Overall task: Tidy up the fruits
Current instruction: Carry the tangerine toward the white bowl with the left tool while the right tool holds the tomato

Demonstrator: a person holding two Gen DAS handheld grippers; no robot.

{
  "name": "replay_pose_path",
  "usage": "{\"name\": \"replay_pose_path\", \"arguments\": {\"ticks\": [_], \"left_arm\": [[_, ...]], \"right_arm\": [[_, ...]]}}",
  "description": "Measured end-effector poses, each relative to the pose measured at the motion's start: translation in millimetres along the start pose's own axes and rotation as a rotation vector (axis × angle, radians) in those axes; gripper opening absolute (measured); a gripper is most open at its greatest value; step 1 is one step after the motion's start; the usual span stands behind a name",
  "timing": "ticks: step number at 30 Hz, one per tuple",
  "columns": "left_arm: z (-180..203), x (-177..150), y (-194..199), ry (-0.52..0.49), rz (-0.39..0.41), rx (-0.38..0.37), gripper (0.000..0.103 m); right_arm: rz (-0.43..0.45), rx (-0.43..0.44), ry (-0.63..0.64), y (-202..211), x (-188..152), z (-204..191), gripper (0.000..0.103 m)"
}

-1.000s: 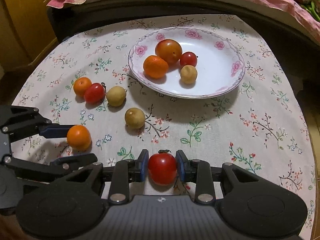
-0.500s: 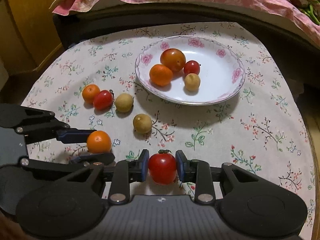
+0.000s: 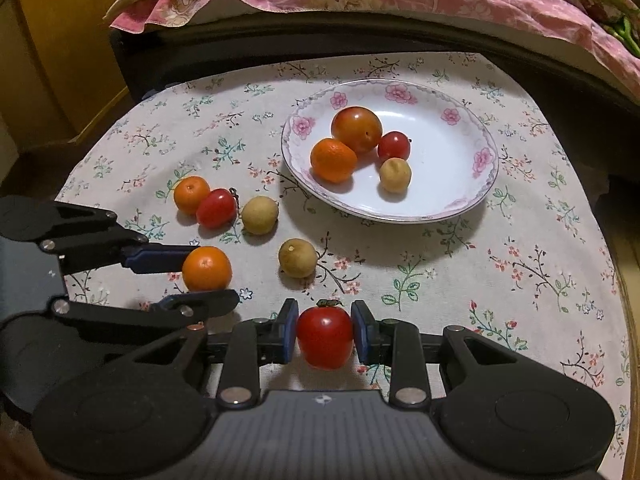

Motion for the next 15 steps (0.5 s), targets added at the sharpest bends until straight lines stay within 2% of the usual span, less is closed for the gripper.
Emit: {"name": "replay_pose_path", "arguments": {"ticks": [15], "left_arm": [[-5, 14, 5, -0.001, 0.028, 0.034, 0.040]], "right_arm": [[0.023, -0.012, -0.025, 7, 8, 5, 0.032]]}}
Point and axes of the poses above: each gripper's, at about its wrist camera, not at the fingertips, and y roughly against the way its jaws point, z to its right, x to its top, the point moved 10 cm from there along -y, roughly the way its jaws point, and after that the axes turned 6 degrees about -z, right-handed, at the moved point
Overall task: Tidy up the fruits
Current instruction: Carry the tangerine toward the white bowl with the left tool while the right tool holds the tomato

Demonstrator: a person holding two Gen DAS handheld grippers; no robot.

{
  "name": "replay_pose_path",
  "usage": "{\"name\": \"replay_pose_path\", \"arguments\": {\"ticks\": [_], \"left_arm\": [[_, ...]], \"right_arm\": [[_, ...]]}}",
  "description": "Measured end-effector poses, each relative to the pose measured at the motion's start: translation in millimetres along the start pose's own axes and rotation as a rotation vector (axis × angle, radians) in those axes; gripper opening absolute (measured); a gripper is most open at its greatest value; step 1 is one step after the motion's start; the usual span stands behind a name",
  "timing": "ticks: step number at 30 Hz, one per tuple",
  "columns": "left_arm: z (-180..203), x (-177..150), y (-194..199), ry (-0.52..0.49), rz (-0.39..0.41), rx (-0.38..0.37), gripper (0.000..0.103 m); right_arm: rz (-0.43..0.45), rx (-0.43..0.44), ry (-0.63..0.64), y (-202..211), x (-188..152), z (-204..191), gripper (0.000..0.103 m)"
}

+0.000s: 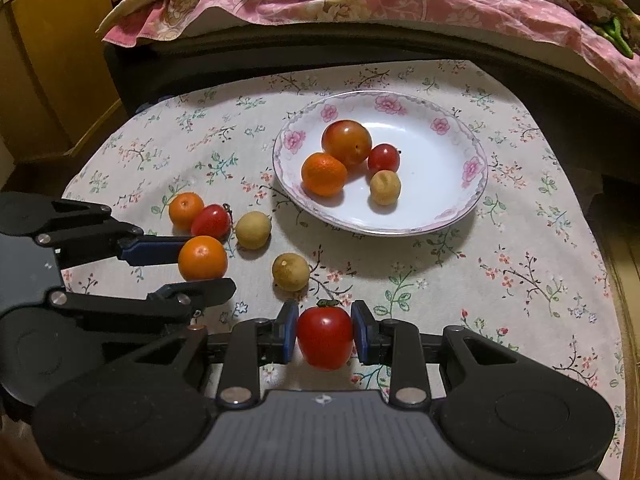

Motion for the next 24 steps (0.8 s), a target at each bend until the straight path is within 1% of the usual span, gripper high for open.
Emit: {"name": "replay_pose_path", "arguments": {"ticks": [5, 12, 24], "left_arm": [[-1, 9, 2, -0.007, 0.016, 0.024, 0.039], [-5, 26, 6, 0.009, 0.043, 0.033, 0.039], [-19, 54, -1, 0.069, 0.074, 0.024, 0.039]], "right_arm": [[0.016, -0.005, -0.027, 3, 7, 5, 0.032], [0.048, -0.010, -0.068, 9, 22, 13, 0.032], [0.094, -0.011, -0.132, 6, 50, 27, 0.032]]}}
Point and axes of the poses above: each gripper's, at about its wrist camera, not at the fingertips, and y roughly against the way its jaws point, z to its right, x to its top, the point moved 10 cm from there along -y, roughly the way its jaws point, and after that the axes turned 6 degrees about -z, right-handed, at the moved point
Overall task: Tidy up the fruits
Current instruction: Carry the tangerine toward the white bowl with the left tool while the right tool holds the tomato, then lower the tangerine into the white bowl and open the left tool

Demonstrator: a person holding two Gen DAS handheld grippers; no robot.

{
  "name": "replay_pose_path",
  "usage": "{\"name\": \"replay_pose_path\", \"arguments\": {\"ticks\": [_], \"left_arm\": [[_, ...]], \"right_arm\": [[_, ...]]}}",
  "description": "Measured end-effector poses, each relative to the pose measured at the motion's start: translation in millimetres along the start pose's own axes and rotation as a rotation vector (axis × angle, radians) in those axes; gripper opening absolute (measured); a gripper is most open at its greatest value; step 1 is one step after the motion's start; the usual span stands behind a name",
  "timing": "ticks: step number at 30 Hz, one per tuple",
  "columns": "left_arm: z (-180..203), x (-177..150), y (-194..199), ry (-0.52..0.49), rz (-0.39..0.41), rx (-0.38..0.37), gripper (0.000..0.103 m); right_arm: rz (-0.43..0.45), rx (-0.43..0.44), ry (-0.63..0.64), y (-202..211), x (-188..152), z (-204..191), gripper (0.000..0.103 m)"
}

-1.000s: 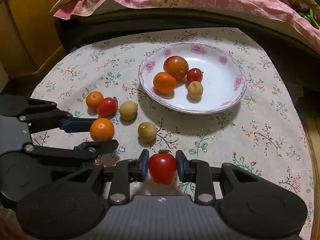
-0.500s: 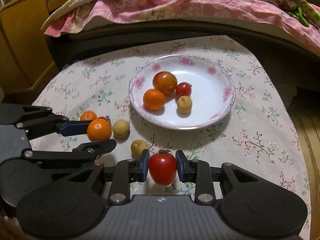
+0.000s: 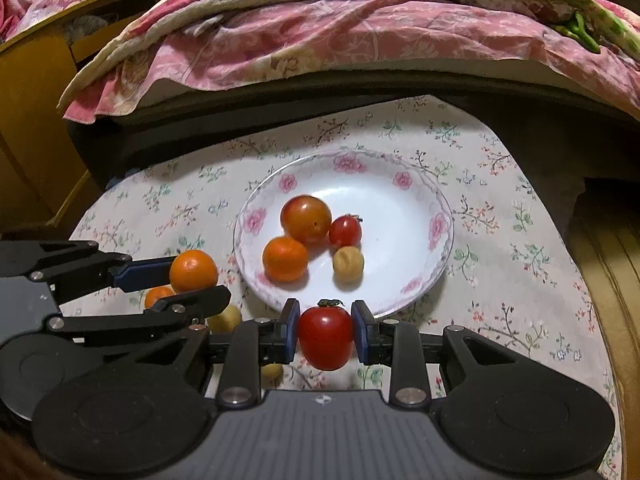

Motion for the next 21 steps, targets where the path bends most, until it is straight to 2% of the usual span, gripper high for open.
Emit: {"name": "replay_pose_path", "arguments": {"ticks": [21], "left_arm": [[0, 26, -39, -0.015, -0.013, 0.001, 0.039]], "right_arm": [[0.011, -0.031, -0.077, -33, 21, 30, 0.032]]}}
Point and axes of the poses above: each gripper's, at about its wrist camera, not at the fingertips, and y roughly against the way its jaws point, z to its right, x to its top, the point moved 10 cm from there along -y, roughly the way its jaws point, and after that the axes turned 6 degrees about -z, right-handed, at the moved point
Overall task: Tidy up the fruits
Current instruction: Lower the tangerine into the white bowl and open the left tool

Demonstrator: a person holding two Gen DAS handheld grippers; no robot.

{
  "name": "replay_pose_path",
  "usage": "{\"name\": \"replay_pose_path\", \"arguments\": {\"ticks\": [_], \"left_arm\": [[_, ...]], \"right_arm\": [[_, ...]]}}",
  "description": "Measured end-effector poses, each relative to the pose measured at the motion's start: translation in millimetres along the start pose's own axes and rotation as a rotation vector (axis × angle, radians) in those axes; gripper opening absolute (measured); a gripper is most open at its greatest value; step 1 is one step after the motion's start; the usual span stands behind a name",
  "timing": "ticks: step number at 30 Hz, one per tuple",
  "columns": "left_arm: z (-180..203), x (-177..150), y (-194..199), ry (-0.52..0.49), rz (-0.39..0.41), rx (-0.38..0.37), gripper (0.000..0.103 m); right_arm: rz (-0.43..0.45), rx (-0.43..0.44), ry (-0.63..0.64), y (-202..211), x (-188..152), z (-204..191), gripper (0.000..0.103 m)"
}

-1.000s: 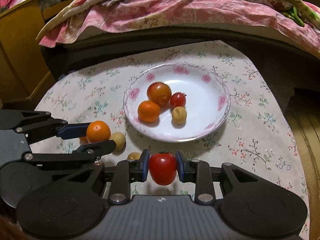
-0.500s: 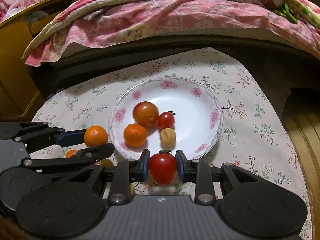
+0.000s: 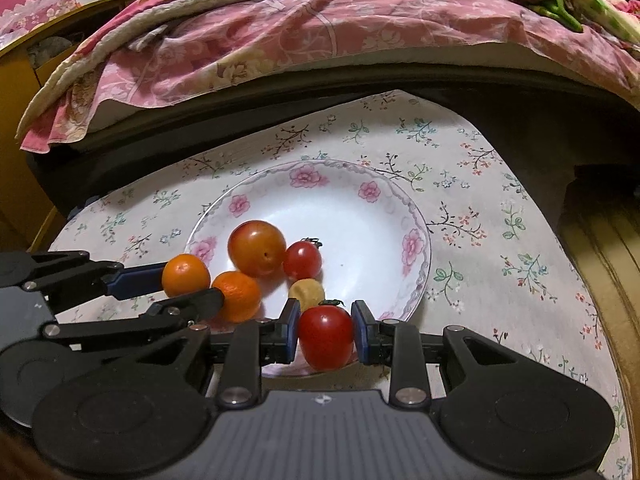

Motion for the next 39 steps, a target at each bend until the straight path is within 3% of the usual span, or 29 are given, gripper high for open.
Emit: {"name": "replay_pose_path", "arguments": {"ticks": [3, 20, 39], "left_arm": [[1, 3, -2, 0.009, 0.001, -0.028, 0.039], [-1, 6, -16, 0.012, -0.006, -0.006, 0.040], [-5, 9, -10, 0.016, 0.002, 0.011, 0.054]], "right_arm": [[0.000, -0.014, -0.004, -5, 2, 3, 0.032], [0.006, -0.047, 0.012, -16, 6, 6, 0.033], [0.032, -0.074, -0.001, -10, 9, 12, 0.036]]}}
Point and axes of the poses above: each gripper's, at about its wrist camera, not at the fingertips, and y roughly against the way its jaws point, z to its right, x to its top, the point moved 10 cm from there along -y, roughly the way its jaws point, and after that the axes turned 6 degrees about -z, right-handed, at the moved point
